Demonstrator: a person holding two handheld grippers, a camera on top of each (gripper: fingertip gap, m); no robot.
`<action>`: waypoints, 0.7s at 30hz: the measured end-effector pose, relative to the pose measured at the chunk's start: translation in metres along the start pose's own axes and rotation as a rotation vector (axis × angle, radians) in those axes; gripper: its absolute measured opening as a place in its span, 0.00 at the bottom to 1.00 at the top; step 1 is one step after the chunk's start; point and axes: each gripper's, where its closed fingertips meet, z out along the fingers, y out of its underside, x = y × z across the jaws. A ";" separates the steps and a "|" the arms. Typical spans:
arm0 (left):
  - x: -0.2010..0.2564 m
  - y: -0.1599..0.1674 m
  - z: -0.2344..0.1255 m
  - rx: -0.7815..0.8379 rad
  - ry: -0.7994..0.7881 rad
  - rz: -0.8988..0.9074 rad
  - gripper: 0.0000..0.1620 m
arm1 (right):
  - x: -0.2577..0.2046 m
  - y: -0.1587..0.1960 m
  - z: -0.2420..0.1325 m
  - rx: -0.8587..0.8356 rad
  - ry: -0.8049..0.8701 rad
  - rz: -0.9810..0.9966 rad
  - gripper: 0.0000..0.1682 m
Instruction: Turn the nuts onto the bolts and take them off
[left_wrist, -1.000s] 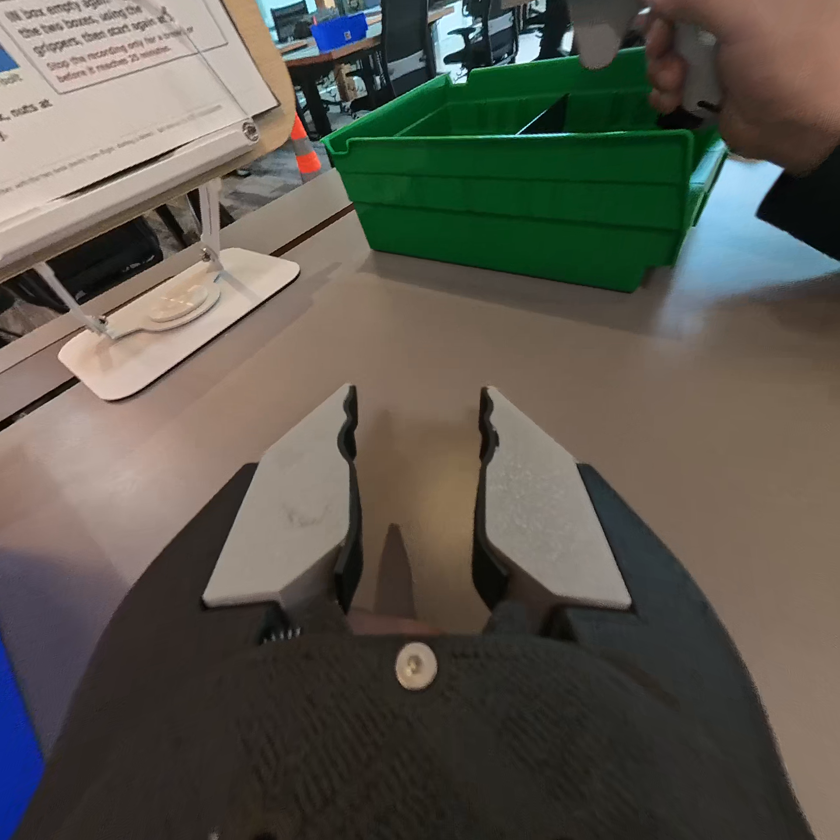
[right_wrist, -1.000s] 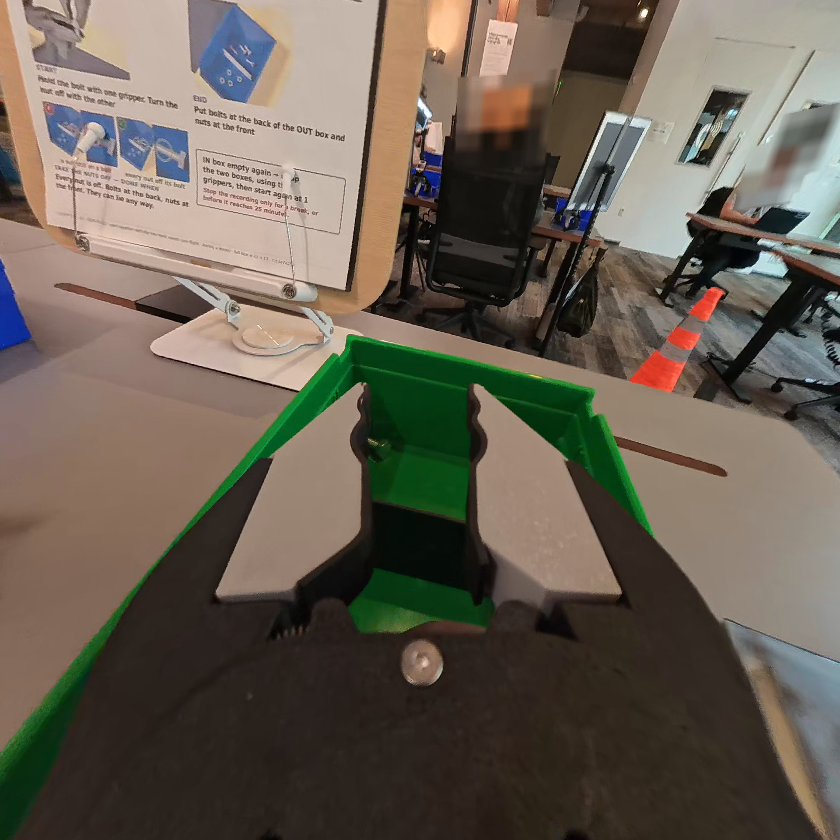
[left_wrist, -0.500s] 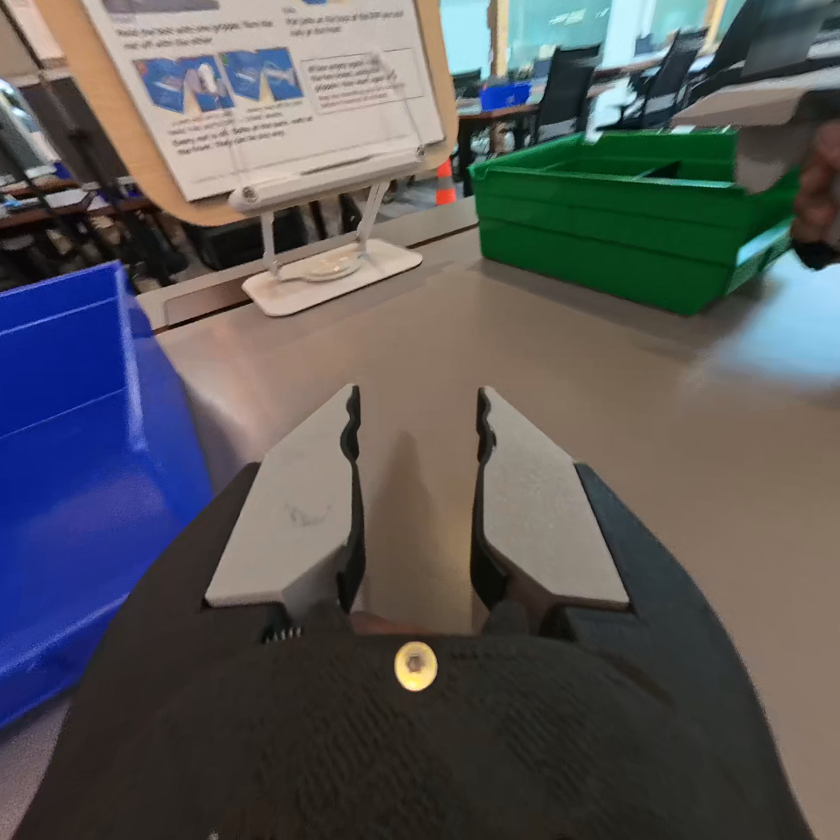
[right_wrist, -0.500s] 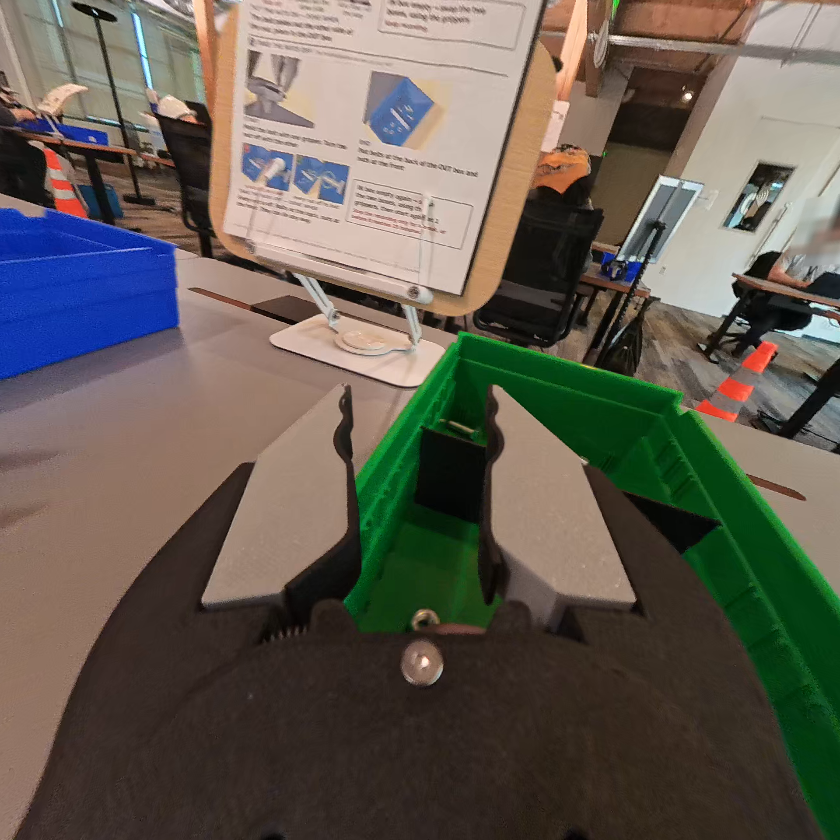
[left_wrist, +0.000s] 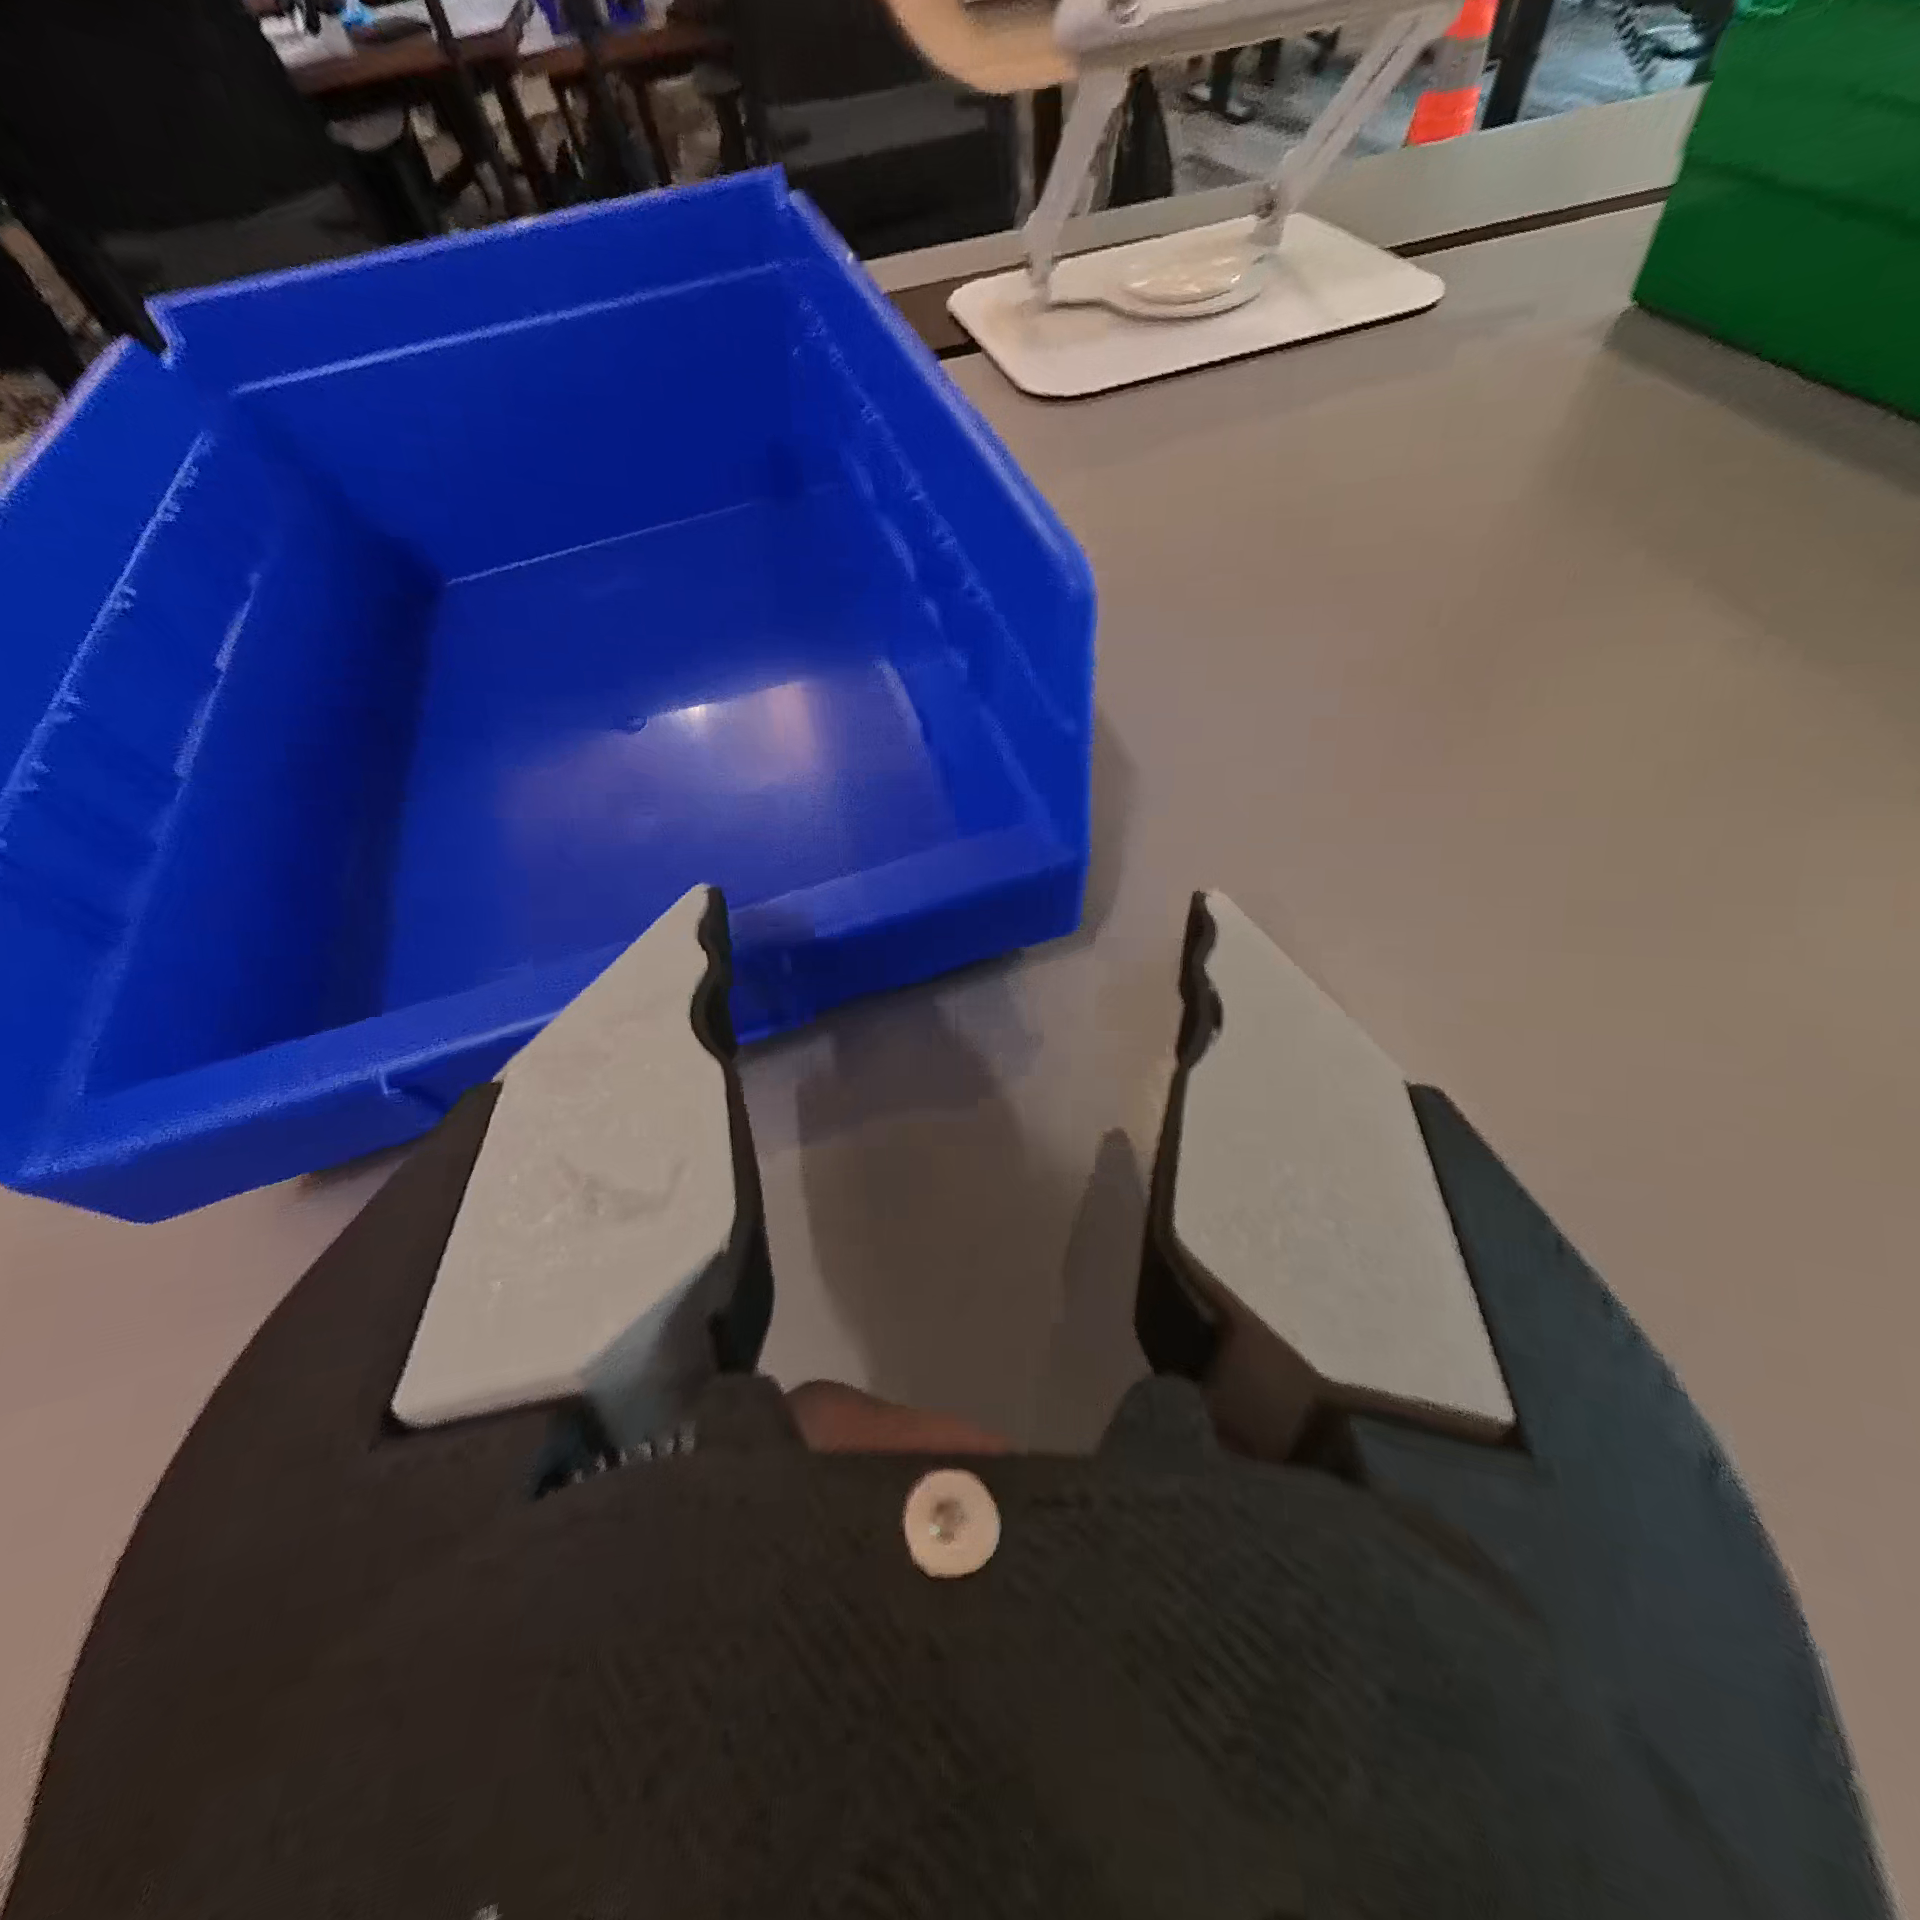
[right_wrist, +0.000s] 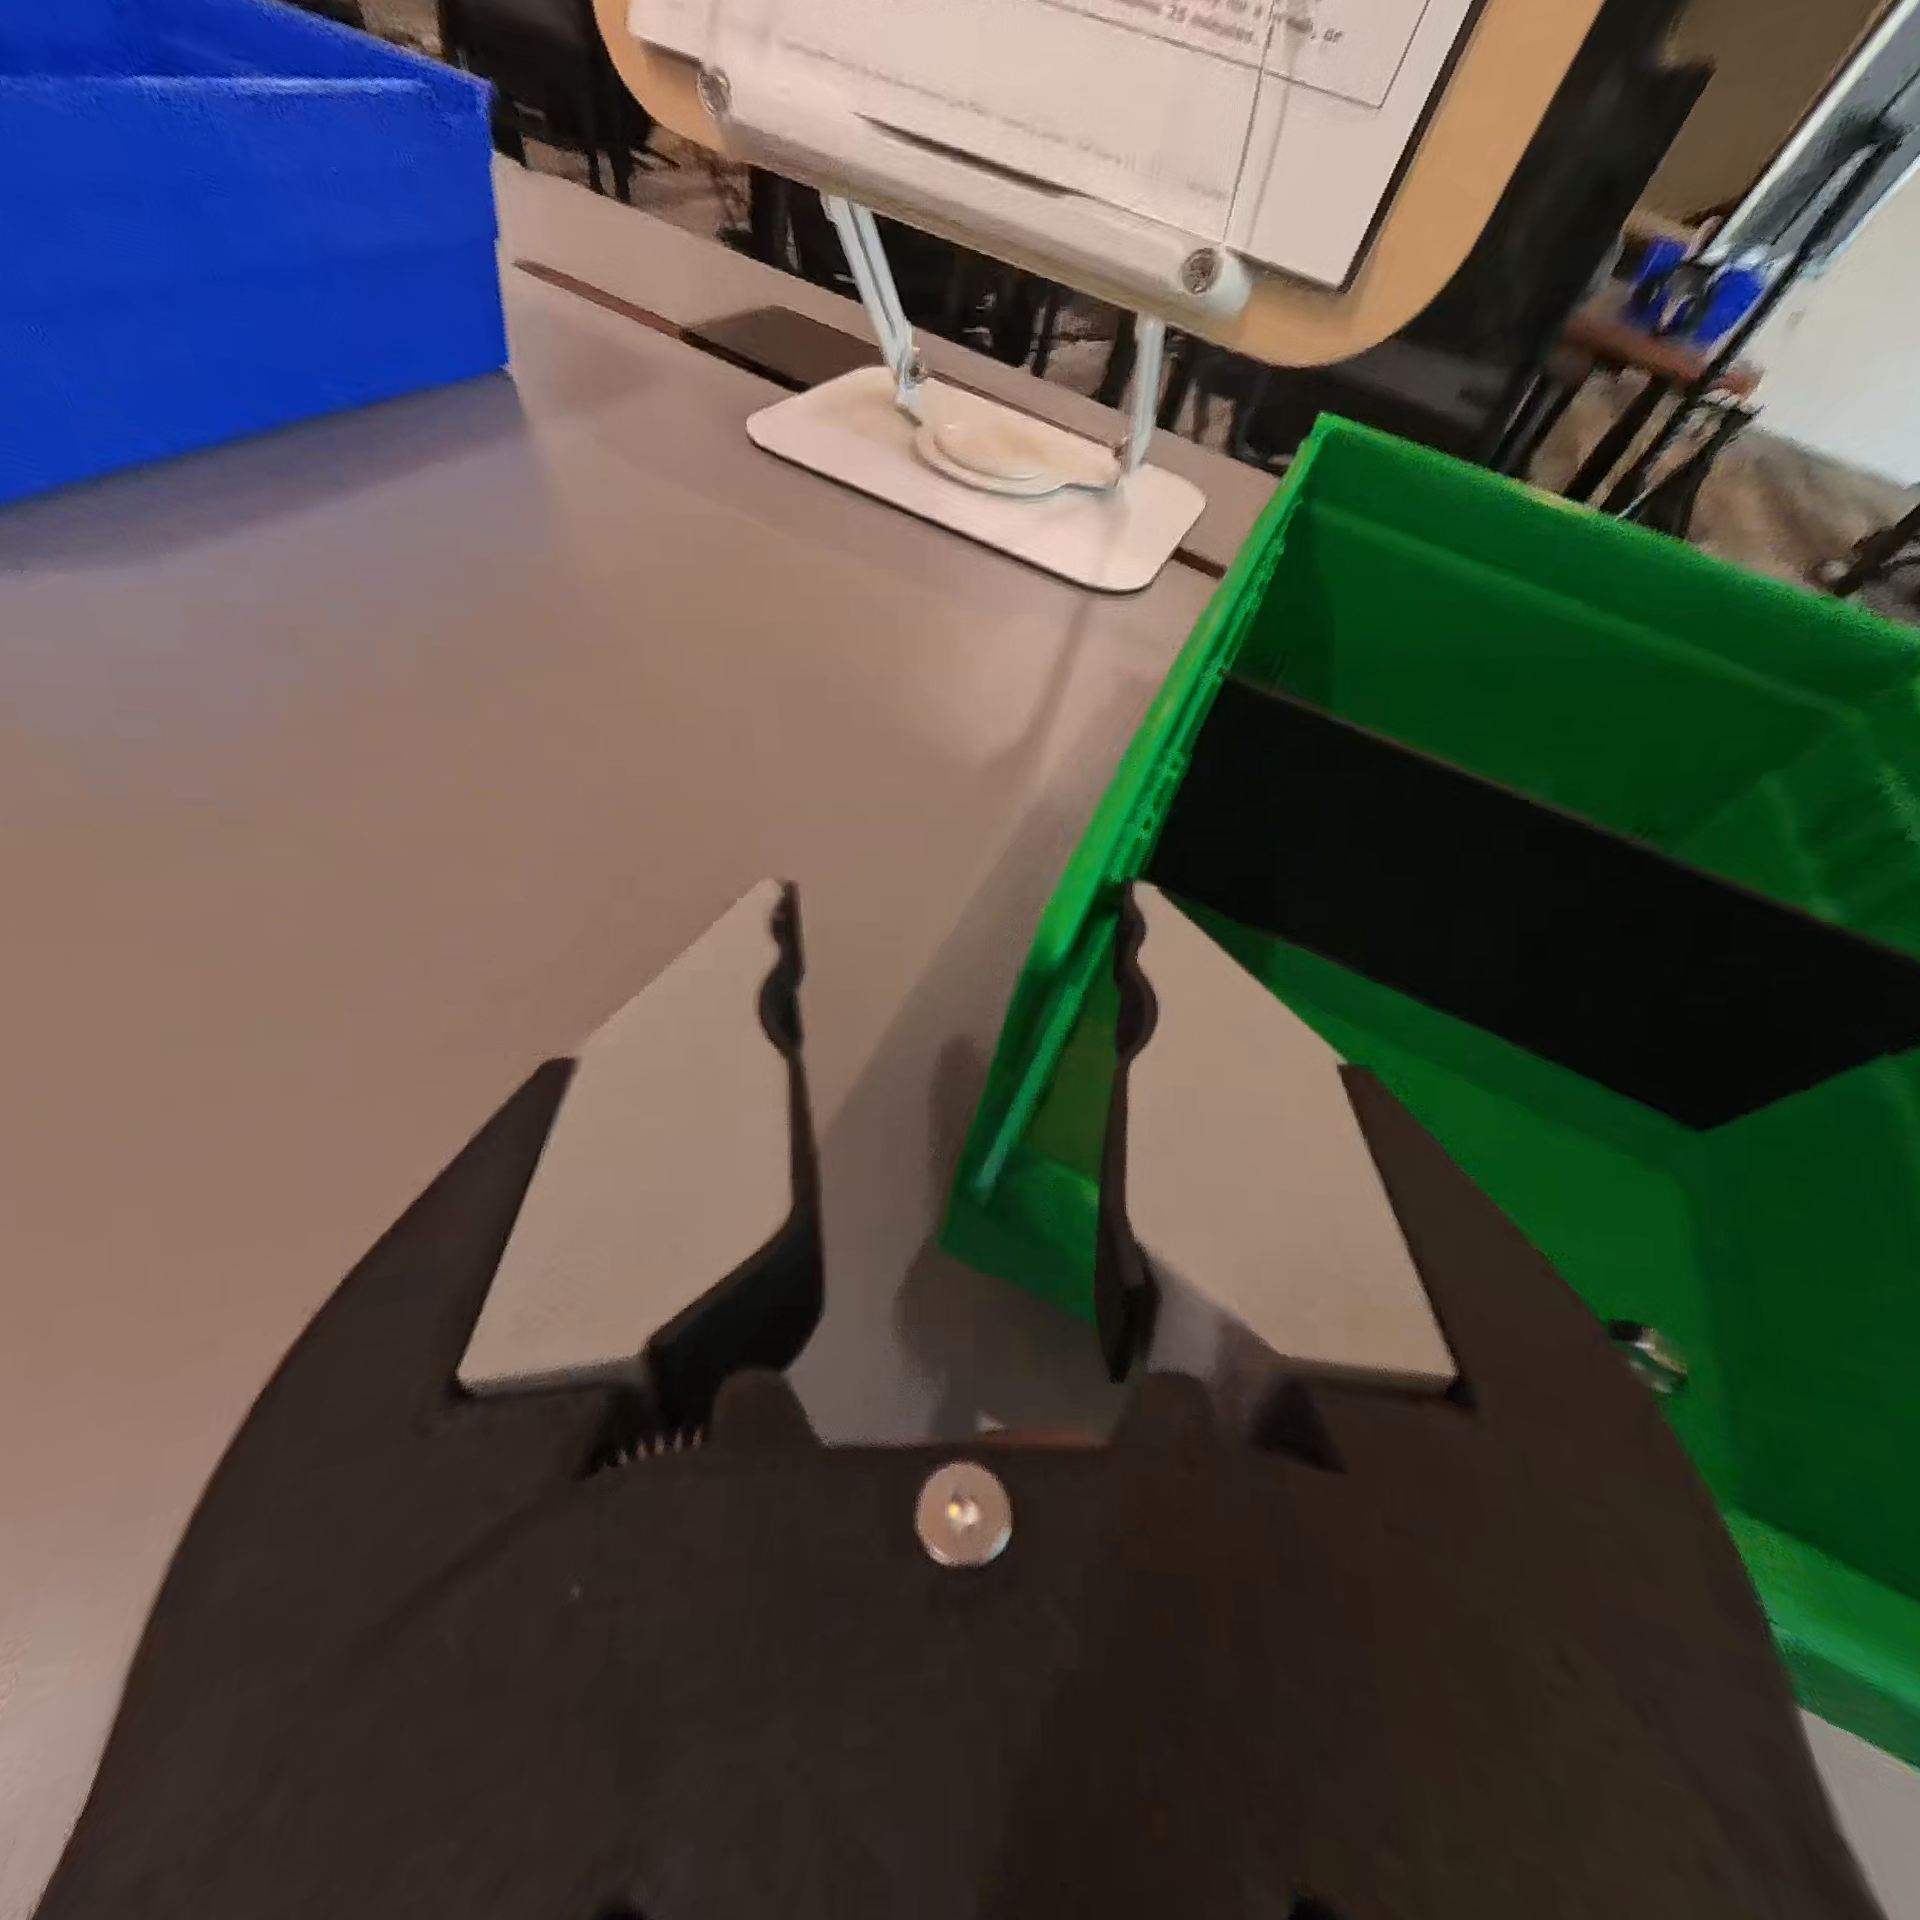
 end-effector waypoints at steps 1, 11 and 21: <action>-0.004 0.000 0.005 -0.015 -0.002 -0.020 0.53 | 0.005 0.001 0.002 -0.018 0.040 -0.029 0.27; -0.009 -0.002 0.033 -0.052 0.057 -0.059 0.37 | 0.023 0.004 -0.008 -0.013 0.115 -0.028 0.08; 0.005 -0.034 0.046 0.020 0.019 -0.008 0.11 | 0.018 0.002 -0.008 0.021 0.074 0.015 0.14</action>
